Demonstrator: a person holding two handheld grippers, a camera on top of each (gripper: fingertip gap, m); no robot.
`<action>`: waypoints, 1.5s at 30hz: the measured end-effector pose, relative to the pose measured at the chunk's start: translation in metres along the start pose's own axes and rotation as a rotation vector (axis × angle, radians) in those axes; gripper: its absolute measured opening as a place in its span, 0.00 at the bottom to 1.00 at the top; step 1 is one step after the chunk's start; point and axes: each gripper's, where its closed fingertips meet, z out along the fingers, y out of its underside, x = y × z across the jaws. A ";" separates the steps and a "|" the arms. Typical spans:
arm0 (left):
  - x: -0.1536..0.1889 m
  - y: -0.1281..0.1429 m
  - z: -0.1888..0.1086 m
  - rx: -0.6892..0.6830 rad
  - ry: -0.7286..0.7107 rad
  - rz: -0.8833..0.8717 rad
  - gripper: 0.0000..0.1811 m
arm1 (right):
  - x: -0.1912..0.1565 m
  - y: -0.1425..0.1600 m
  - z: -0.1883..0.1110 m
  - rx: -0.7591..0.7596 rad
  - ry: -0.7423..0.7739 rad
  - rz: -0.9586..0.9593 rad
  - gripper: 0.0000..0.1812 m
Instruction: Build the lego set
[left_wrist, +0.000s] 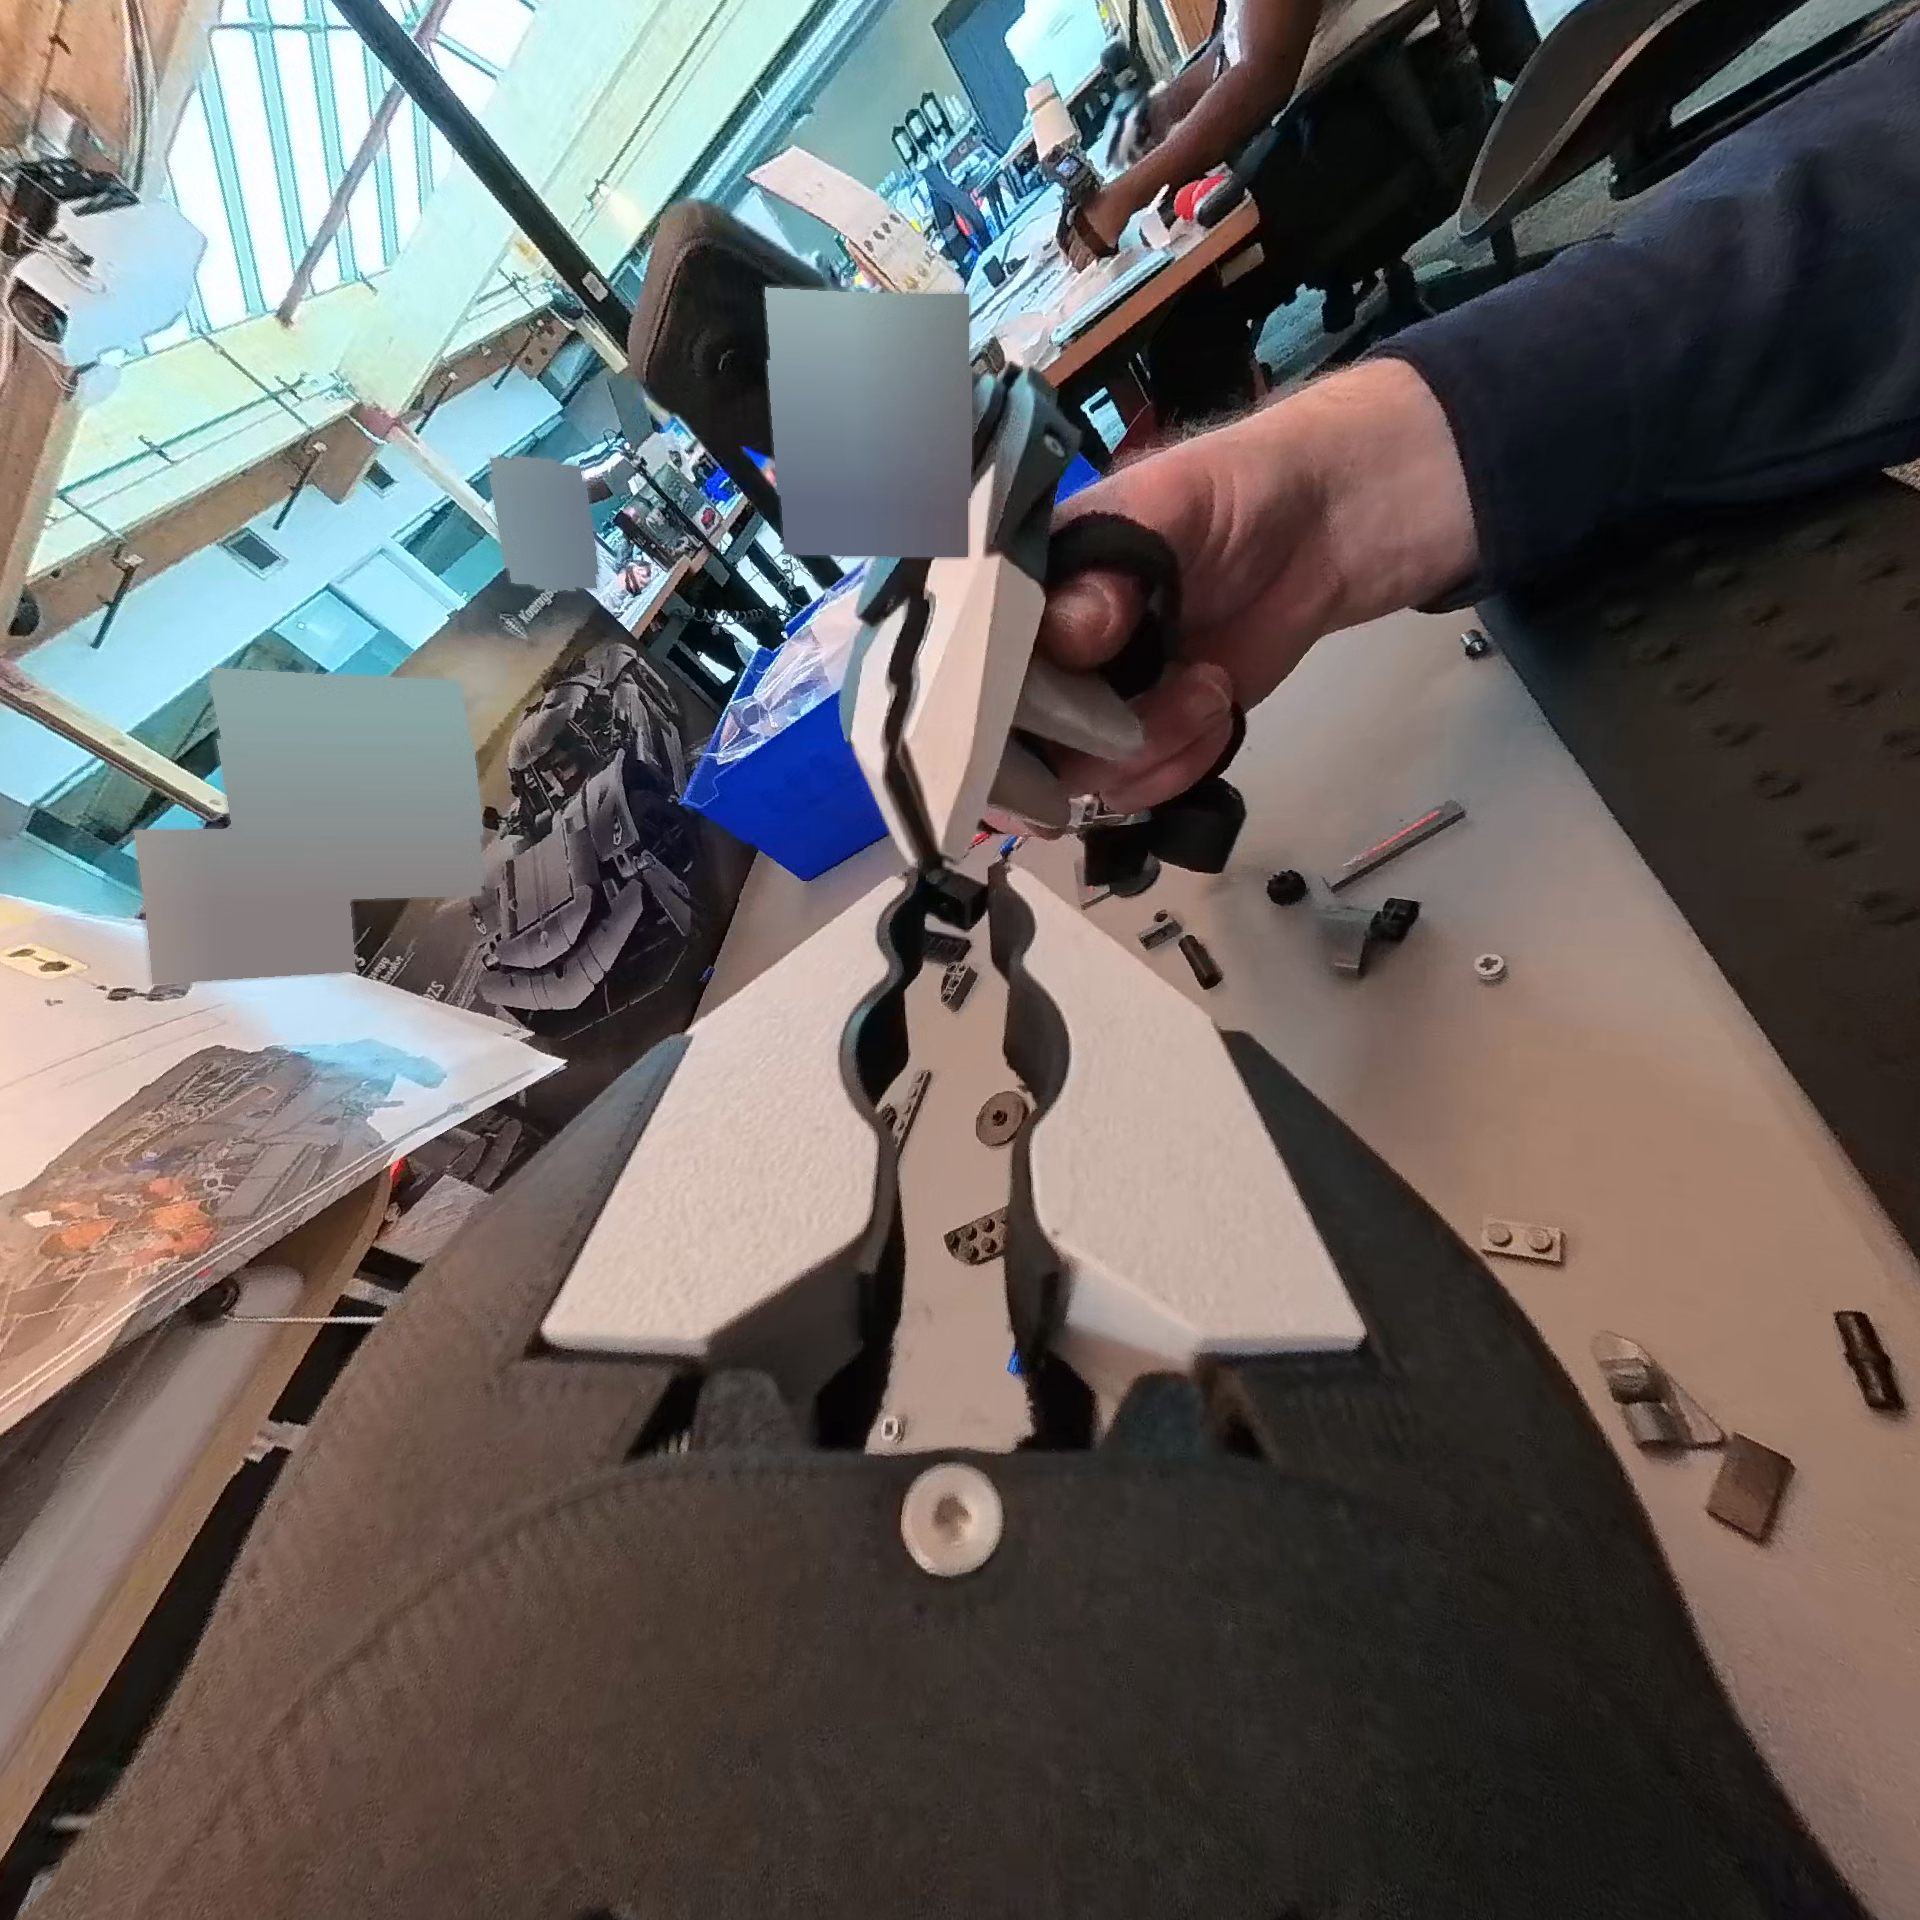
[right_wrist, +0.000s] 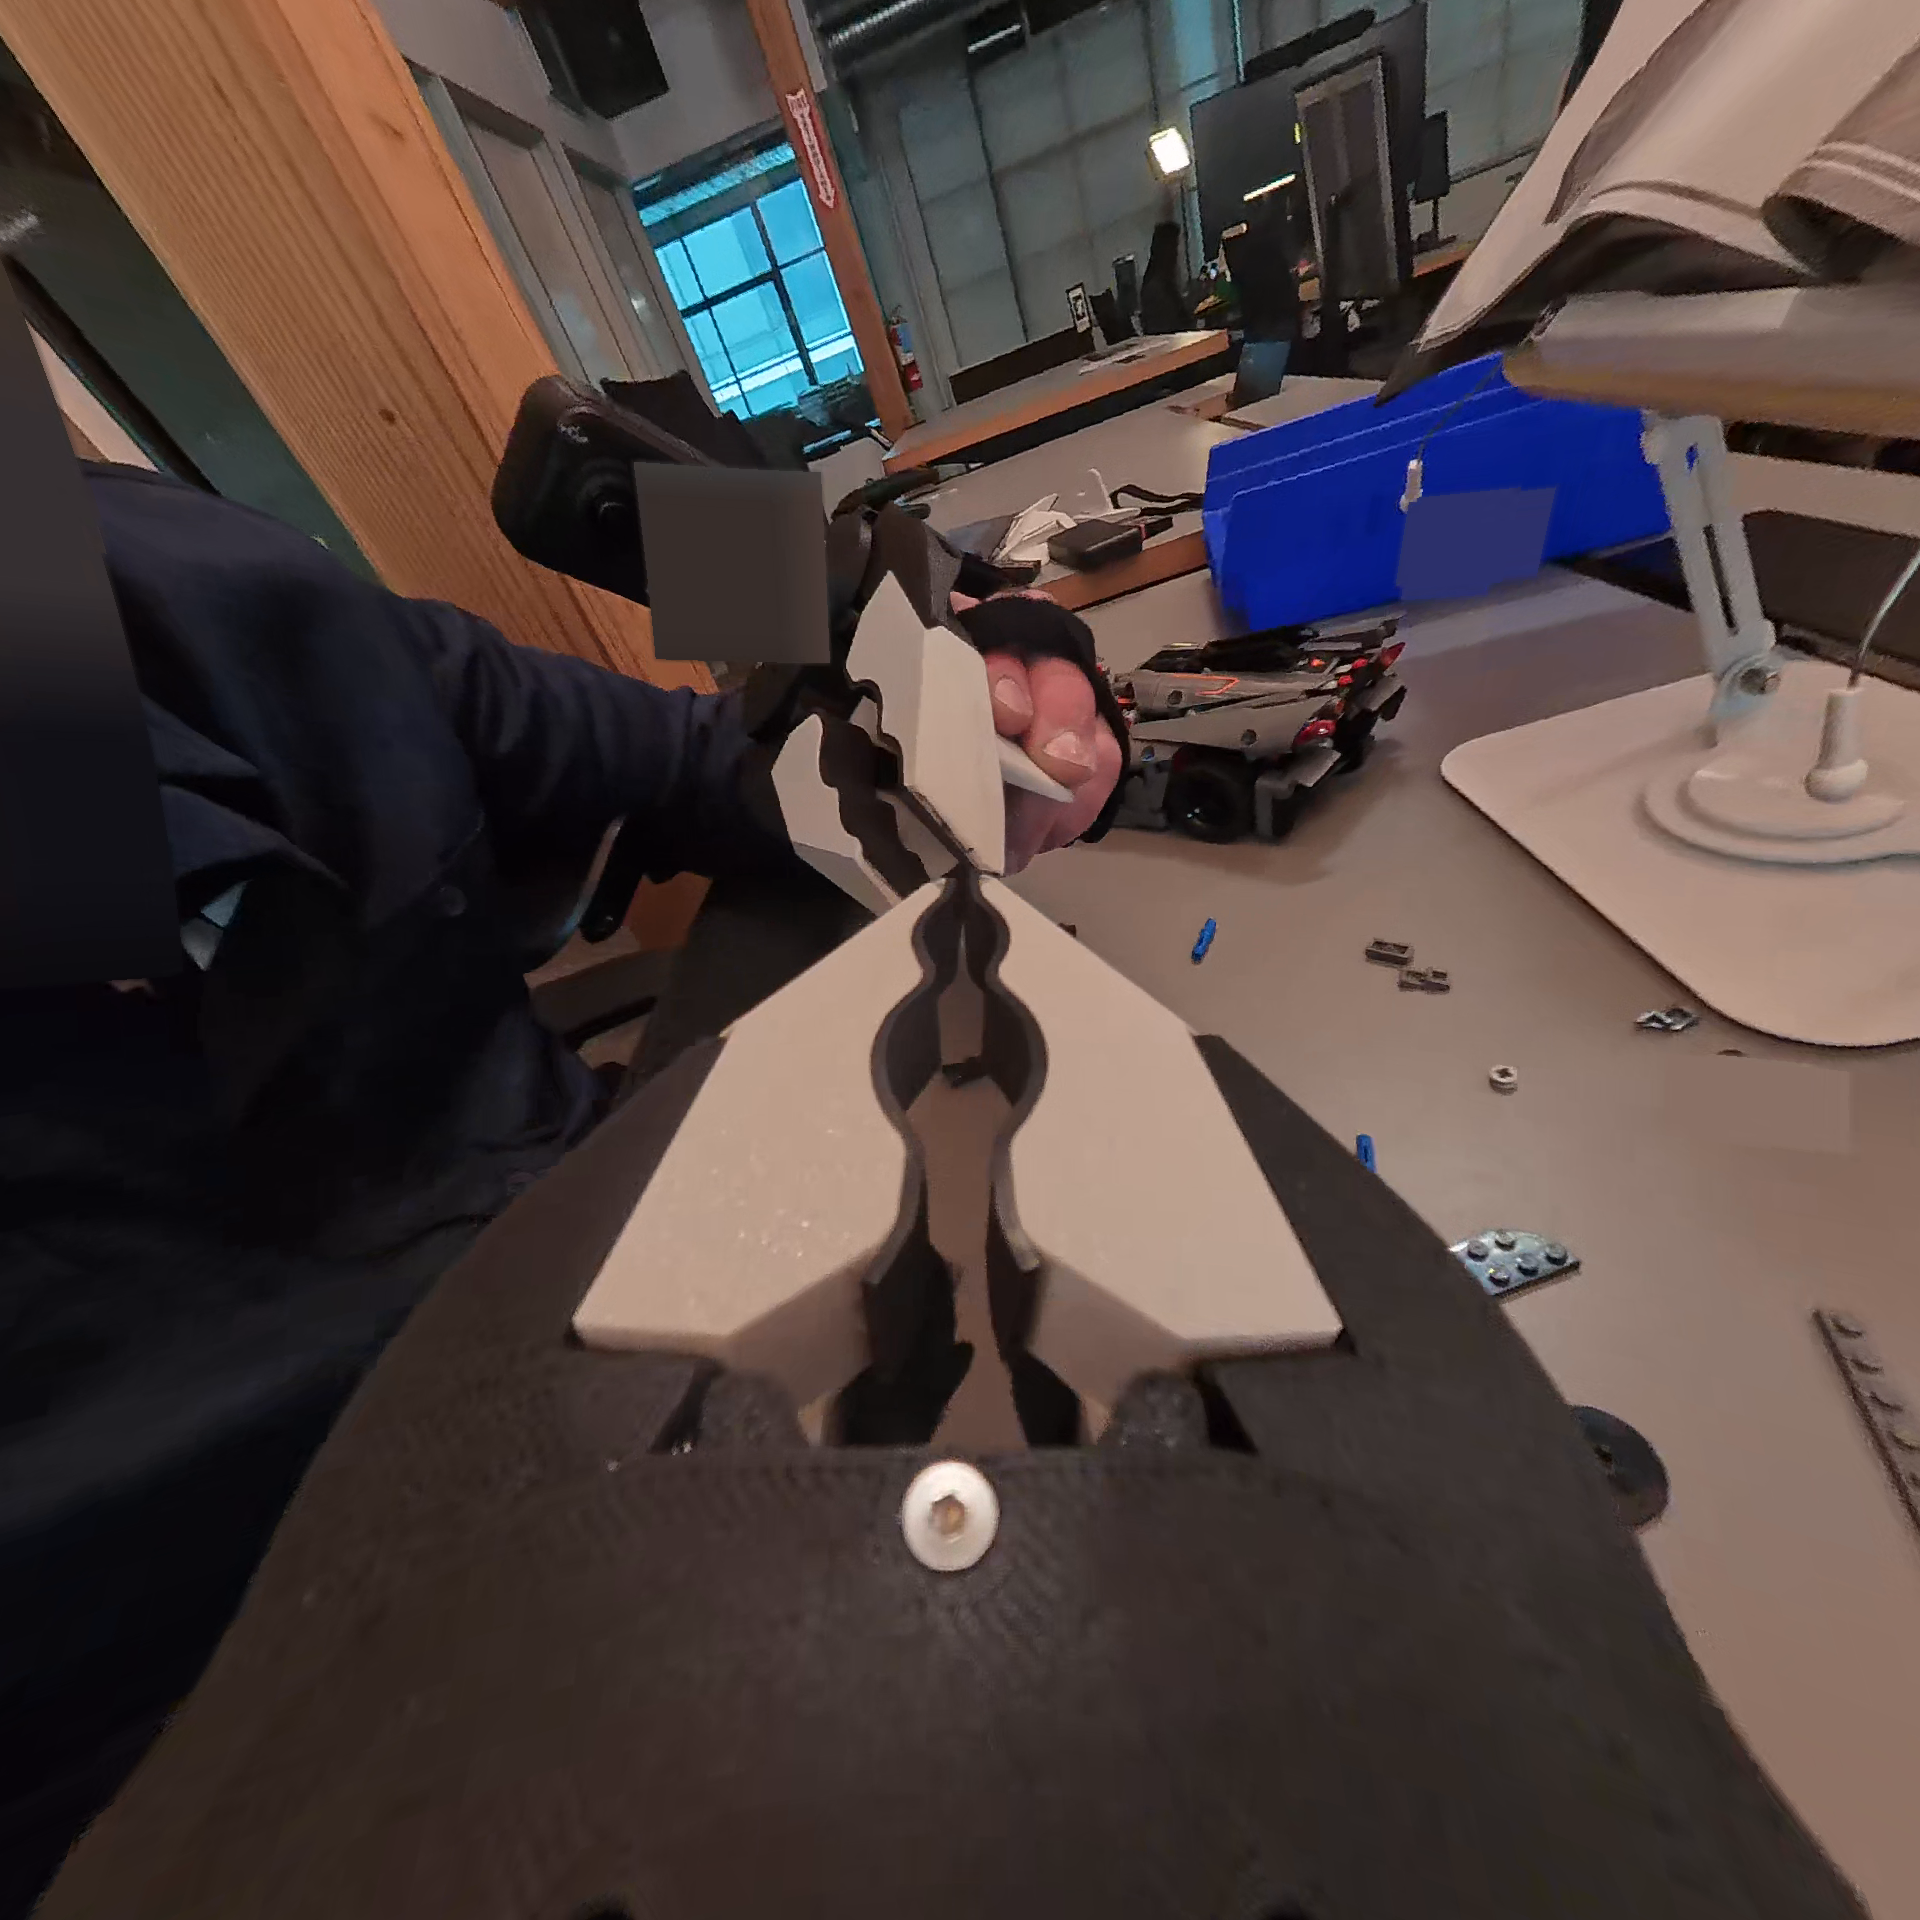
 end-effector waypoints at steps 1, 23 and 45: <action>0.001 -0.001 0.000 0.003 0.004 0.000 0.05 | -0.001 0.000 0.000 -0.001 0.005 -0.014 0.00; 0.000 -0.017 -0.008 0.043 0.043 -0.041 0.04 | -0.014 -0.008 0.004 0.077 -0.083 0.018 0.00; 0.004 -0.014 -0.006 0.019 -0.035 0.227 0.05 | -0.014 -0.007 0.009 0.103 -0.213 0.216 0.02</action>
